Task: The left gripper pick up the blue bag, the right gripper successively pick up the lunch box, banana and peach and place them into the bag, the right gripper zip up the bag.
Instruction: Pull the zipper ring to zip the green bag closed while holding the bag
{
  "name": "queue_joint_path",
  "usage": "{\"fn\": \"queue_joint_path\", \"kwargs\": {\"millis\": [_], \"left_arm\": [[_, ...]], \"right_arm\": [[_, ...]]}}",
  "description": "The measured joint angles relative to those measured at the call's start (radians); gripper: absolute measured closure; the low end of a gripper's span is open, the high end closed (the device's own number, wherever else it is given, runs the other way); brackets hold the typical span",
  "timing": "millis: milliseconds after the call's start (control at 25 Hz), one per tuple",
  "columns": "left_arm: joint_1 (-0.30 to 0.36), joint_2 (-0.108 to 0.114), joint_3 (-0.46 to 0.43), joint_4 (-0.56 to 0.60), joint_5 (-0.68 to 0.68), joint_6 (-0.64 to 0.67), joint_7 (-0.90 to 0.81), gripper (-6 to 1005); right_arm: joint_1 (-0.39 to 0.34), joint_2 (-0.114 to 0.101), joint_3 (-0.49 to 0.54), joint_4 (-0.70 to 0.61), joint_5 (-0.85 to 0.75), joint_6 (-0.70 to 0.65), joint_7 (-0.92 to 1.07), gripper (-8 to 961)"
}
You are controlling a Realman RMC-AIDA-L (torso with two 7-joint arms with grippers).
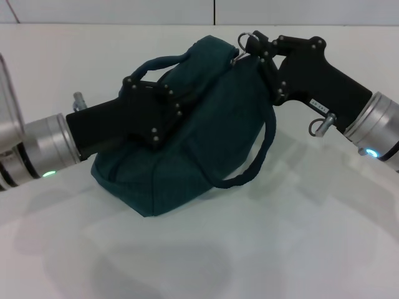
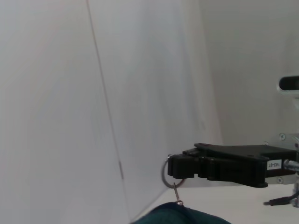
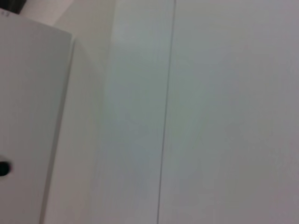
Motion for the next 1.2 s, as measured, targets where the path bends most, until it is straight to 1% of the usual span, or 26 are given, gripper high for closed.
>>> {"fn": "queue_joint_path", "kwargs": {"millis": [120, 280, 360, 600, 760, 840, 960, 1080, 1200], "left_arm": [[0.023, 0.000, -0.001, 0.003, -0.016, -0.002, 0.048, 937], [0.053, 0.003, -0.007, 0.005, -0.047, -0.007, 0.098, 960], [0.061, 0.005, -0.019, 0.005, -0.054, -0.010, 0.101, 964], [0.078, 0.006, -0.100, 0.004, -0.056, -0.024, 0.101, 976], [0.077, 0.005, -0.107, 0.005, -0.061, -0.021, 0.081, 984], [0.069, 0.004, -0.108, 0.005, -0.099, -0.014, -0.015, 988], [0.050, 0.007, -0.108, 0.007, -0.171, -0.006, -0.244, 994], [0.038, 0.009, -0.106, 0.020, -0.191, 0.009, -0.363, 1000], [0.030, 0.004, -0.091, 0.080, -0.183, 0.011, -0.466, 929]], "right_arm": [[0.006, 0.000, 0.021, 0.024, 0.010, 0.000, 0.041, 935], [0.007, 0.000, 0.027, 0.054, 0.068, 0.001, 0.056, 934], [0.007, 0.000, 0.028, 0.061, 0.090, 0.005, 0.061, 934], [0.005, 0.000, 0.028, 0.063, 0.104, 0.034, 0.062, 935], [0.004, 0.000, 0.028, 0.064, 0.107, 0.039, 0.064, 935], [0.004, 0.000, 0.024, 0.065, 0.107, 0.039, 0.065, 935], [0.006, 0.000, 0.020, 0.064, 0.107, 0.040, 0.065, 935], [0.007, 0.000, 0.020, 0.064, 0.107, 0.040, 0.065, 935], [0.006, 0.000, 0.018, 0.064, 0.106, 0.040, 0.065, 935]]}}
